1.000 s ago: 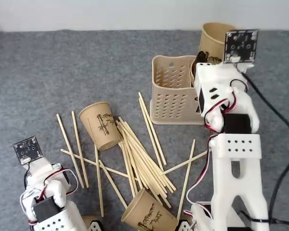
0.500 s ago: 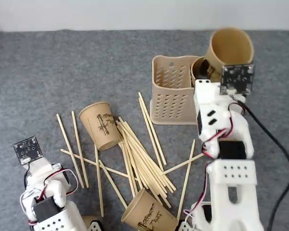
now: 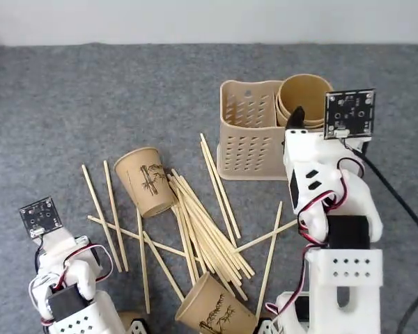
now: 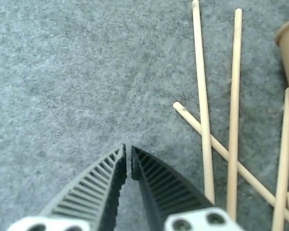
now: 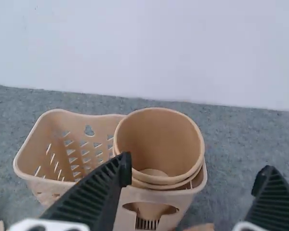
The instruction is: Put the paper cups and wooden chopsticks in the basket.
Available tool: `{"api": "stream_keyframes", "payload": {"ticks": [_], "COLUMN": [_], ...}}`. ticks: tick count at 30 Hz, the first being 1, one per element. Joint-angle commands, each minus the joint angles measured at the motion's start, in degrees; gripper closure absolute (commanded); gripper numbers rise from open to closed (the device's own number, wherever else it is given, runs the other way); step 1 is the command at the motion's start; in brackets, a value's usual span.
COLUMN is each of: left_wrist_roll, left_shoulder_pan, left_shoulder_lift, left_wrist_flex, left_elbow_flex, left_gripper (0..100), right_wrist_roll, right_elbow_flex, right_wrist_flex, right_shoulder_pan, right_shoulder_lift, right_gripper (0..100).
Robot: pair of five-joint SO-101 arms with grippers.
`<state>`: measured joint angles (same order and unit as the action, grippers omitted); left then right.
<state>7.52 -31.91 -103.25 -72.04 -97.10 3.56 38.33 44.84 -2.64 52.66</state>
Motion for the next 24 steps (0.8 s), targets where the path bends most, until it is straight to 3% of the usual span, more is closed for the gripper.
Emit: {"api": "stream_keyframes", "payload": {"ticks": [1,10,18,24], "left_wrist_roll": [-0.18,-0.18,-0.18,-0.18], "left_shoulder_pan": [-0.35,-0.35,-0.35,-0.35], "left_shoulder_lift": [-0.79,-0.79,-0.79,-0.79], "left_wrist_flex": [0.09,0.18,0.18,0.18], "left_elbow_flex": [0.66,0.66,0.66,0.66], "left_gripper": [98,98,98,98], "right_wrist_roll": [0.09,2.37,10.02,13.80], "right_elbow_flex": [-7.56,-15.30,-13.10,-9.32], "right_wrist_flex": [11.82,33.54,37.85,36.79], "right_shoulder_pan": [0.75,0.75,7.25,13.14], "right_shoulder_lift": [0.84,0.84,-0.66,-12.09], "right_gripper": [61.2,61.2,61.2,61.2]}}
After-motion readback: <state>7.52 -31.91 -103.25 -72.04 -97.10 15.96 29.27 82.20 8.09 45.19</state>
